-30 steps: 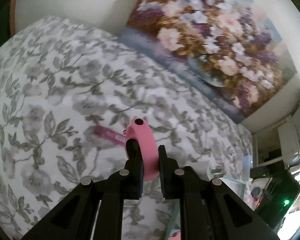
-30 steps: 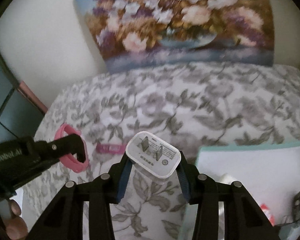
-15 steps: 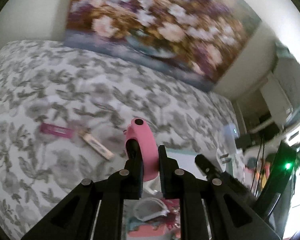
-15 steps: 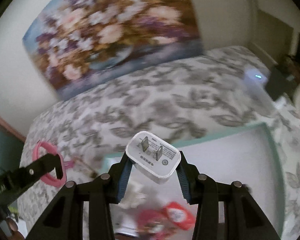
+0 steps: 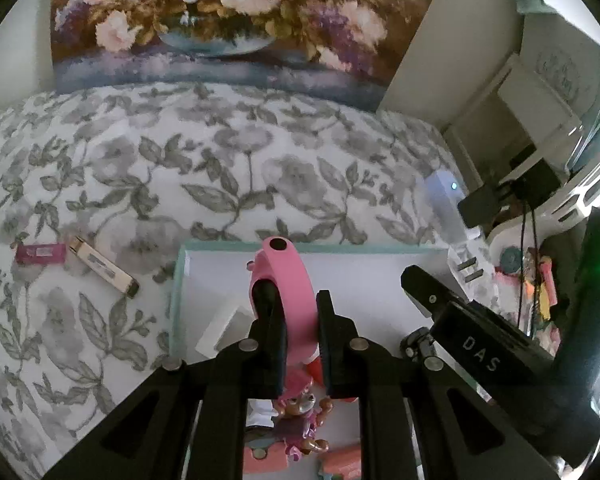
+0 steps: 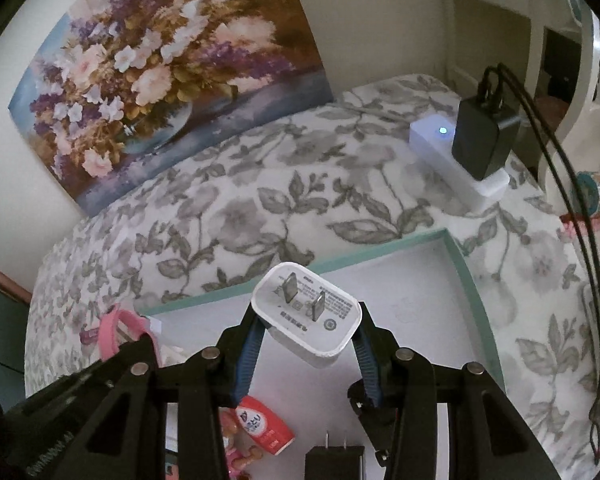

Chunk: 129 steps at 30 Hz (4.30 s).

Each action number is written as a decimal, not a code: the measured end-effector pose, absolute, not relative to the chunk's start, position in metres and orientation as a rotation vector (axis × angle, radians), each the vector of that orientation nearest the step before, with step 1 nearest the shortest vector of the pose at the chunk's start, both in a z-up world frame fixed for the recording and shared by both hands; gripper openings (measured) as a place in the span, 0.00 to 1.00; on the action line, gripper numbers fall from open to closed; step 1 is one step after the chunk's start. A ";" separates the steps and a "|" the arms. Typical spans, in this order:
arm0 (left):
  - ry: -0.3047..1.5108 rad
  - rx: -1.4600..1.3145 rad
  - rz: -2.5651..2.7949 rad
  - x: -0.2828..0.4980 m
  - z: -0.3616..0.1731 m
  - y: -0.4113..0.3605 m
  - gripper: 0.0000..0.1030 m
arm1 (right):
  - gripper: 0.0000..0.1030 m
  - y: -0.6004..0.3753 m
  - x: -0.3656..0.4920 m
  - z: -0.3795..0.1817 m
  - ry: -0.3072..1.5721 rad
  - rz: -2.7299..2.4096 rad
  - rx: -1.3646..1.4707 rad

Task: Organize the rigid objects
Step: 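Carry the pink band and white adapter over the tray with both grippers, then open both grippers to drop the band and adapter into the tray, then move both grippers toward the gold USB stick and pink stick, then grasp the gold USB stick with the right gripper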

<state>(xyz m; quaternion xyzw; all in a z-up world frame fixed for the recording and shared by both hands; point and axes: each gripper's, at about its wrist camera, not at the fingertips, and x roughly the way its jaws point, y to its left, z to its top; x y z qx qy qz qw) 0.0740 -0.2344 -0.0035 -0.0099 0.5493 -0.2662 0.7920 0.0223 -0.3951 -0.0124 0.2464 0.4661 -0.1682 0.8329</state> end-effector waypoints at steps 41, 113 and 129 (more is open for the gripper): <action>1.163 -0.031 -0.478 0.091 0.011 -0.208 0.54 | 0.54 -0.396 0.020 0.015 0.942 -0.365 0.487; 1.095 -0.086 0.029 0.168 0.006 0.043 0.96 | 1.00 -0.208 0.107 -0.014 1.054 -0.157 0.321; 1.141 -0.157 0.034 0.183 -0.021 0.076 0.96 | 1.00 -0.179 0.126 -0.039 1.052 -0.155 0.462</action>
